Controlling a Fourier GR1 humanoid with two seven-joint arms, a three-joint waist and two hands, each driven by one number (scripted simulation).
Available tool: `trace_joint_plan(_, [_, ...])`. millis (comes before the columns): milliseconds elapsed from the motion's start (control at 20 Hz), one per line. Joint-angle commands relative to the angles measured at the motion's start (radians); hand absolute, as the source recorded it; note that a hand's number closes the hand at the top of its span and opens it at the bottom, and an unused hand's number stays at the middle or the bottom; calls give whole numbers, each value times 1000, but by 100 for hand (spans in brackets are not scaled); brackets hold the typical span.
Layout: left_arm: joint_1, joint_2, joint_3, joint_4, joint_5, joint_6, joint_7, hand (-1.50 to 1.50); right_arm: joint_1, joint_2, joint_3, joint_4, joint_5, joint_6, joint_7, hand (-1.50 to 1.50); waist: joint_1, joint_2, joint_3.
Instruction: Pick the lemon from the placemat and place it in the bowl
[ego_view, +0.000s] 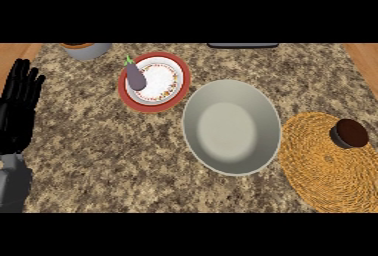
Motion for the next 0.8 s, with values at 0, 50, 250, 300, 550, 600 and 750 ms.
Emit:
trace_joint_plan(0, [16, -9, -12, -72, -25, 39, 35, 0, -8, -6, -41, -158, -123, 185, -2, 150, -6, -7, 0])
trace_joint_plan(50, [21, -16, -14, -53, -12, 16, 13, 0, -70, -14, -37, -177, -149, 236, 53, 150, 4, -3, -1])
trace_joint_plan(250, [16, 7, 16, -3, 3, -3, 3, 0, -71, 40, -53, -294, -305, 404, 142, 150, -16, -8, -2])
trace_joint_plan(300, [13, 23, 17, -25, 12, -18, 27, 0, -109, 46, -43, -310, -331, 429, 197, 150, 1, -6, -2])
trace_joint_plan(550, [56, -12, -5, -48, -6, -7, -4, 0, -142, 158, 7, -546, -469, 522, 490, 150, 2, -9, -2])
trace_joint_plan(600, [26, -24, -9, 2, -18, 3, -28, 0, -209, 122, 0, -560, -515, 578, 580, 150, -1, -3, -3])
trace_joint_plan(750, [36, -20, -7, -10, -13, -8, -24, 0, -237, 234, 49, -717, -578, 570, 791, 150, 4, -3, -2])
